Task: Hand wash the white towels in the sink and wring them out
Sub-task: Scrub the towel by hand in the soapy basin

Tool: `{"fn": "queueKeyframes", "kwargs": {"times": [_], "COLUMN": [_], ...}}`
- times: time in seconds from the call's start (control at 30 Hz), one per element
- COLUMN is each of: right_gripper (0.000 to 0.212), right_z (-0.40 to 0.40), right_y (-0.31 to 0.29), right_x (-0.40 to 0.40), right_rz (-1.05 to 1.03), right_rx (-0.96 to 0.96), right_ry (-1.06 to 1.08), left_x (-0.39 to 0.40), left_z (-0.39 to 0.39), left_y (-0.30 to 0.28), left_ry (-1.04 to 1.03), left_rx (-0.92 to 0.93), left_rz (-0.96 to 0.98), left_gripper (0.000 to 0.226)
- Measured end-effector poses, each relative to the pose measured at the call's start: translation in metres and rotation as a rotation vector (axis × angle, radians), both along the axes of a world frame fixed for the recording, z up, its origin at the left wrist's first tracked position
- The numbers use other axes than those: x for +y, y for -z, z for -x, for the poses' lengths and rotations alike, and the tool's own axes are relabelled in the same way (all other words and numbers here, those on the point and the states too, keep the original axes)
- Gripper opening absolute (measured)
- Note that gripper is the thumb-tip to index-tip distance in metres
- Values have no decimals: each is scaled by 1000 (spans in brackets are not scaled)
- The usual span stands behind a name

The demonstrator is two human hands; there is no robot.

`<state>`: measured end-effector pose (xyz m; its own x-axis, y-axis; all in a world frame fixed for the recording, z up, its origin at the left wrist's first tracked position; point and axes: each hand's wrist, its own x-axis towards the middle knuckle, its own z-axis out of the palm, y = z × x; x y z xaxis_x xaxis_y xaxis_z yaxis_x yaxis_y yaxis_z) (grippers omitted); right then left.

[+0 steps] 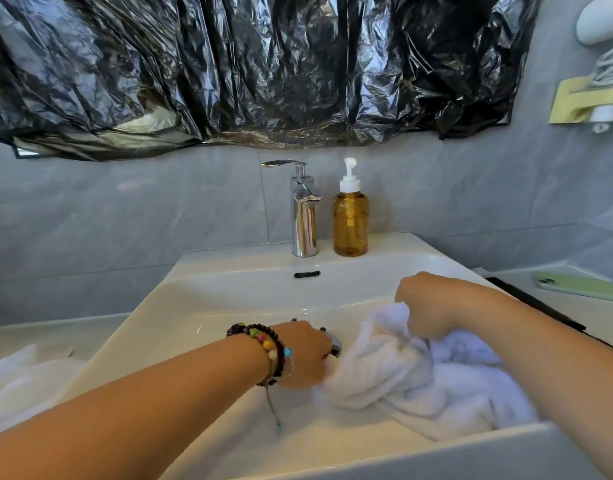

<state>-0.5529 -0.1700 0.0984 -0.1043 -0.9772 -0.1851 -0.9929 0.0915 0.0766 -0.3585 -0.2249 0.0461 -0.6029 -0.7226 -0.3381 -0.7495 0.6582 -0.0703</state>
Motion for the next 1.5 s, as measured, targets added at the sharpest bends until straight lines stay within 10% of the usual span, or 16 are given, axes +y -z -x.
{"fn": "queueKeyframes", "kwargs": {"times": [0.17,0.3,0.53,0.67,0.9,1.0,1.23,1.5], "right_gripper": [21,23,32,44,33,6,26,21], "right_z": [-1,-31,-73,-78,-54,-66,-90,-61], "right_y": [-9,-27,-88,-112,-31,-11,-14,-19], "right_x": [-1,-6,-9,-7,-16,-20,-18,-10], "right_rz": [314,611,861,670,24,227,522,96], "right_rx": [-665,-790,-385,-300,-1320,-1227,-1237,-1457], "right_ry": [-38,-83,-267,-345,-220,-110,-18,-121], "left_x": [-4,10,19,24,18,13,16,18], "left_z": [-22,-25,-62,-84,-89,-83,-58,-60], "left_y": [-29,-51,-80,-95,-83,-74,-65,-69], "left_ry": [-193,-245,-281,-295,-457,-427,-457,-540], "left_rx": [719,1260,1700,1725,1593,1434,1323,1552], "left_rz": [-437,-816,-321,-154,-155,-191,-39,-185], "left_gripper": [39,64,12,9,11,13,22,29]}}
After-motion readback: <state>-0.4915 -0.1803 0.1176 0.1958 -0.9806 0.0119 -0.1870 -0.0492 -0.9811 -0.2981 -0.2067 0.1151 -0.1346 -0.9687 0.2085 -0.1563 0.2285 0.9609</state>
